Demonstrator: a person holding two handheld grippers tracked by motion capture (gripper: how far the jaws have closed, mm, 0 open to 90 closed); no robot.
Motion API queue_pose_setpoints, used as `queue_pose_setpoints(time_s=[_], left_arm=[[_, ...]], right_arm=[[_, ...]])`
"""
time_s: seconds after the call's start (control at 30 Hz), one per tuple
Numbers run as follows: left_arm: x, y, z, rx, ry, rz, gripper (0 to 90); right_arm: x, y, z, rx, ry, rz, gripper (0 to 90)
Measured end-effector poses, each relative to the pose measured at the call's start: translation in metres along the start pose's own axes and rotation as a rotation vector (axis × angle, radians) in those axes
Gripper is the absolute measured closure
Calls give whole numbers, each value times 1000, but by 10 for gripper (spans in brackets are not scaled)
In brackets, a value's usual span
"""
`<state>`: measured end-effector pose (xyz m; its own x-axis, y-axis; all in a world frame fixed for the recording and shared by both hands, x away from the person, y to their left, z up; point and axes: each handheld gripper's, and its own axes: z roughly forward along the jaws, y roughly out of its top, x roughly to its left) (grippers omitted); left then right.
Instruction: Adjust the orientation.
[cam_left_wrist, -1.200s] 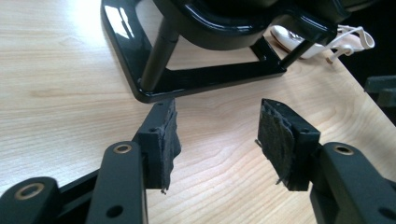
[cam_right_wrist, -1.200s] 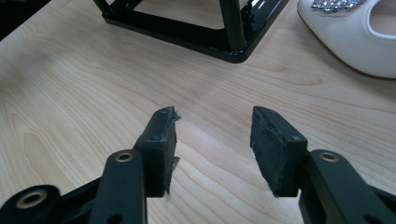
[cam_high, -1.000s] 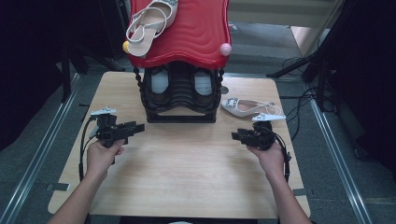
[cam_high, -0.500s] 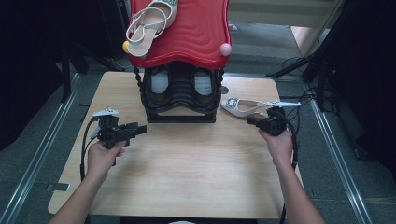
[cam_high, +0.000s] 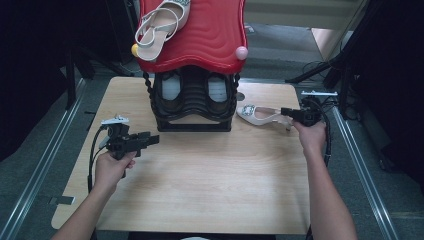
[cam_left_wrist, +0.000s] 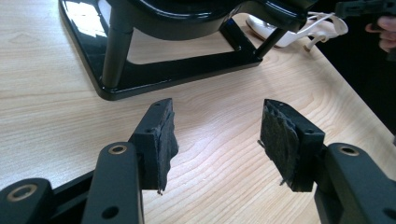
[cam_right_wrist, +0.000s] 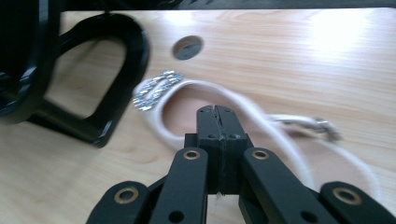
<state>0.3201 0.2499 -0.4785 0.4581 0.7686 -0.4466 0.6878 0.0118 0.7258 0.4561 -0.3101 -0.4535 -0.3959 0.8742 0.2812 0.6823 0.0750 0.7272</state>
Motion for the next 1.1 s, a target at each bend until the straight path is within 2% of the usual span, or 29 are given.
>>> queue_pose_setpoints(time_s=[0.13,0.2,0.27,0.37,0.43,0.57,0.7,1.0,1.1], left_arm=[[0,0,-1,-6,-5,4,452],[-1,0,-1,-4,-5,5,452],[-1,0,0,-1,-6,6,452],[0,0,1,6,-2,12,453],[1,0,1,5,1,6,453],[3,0,1,12,-6,-3,449],[2,0,2,12,-6,3,454],[2,0,3,13,-5,1,453],[2,0,2,14,-5,0,452]], right_arm=[[-16,2,2,-18,-23,54,900],[-20,2,4,-16,-53,63,900],[-24,1,8,-1,-85,68,900],[-27,-2,18,42,-97,68,900],[-26,-6,24,61,-93,53,900],[-23,-7,27,59,-83,48,900],[-15,-10,30,80,-77,21,900],[-5,-14,31,117,-56,10,900],[-2,-17,30,114,-46,24,900]])
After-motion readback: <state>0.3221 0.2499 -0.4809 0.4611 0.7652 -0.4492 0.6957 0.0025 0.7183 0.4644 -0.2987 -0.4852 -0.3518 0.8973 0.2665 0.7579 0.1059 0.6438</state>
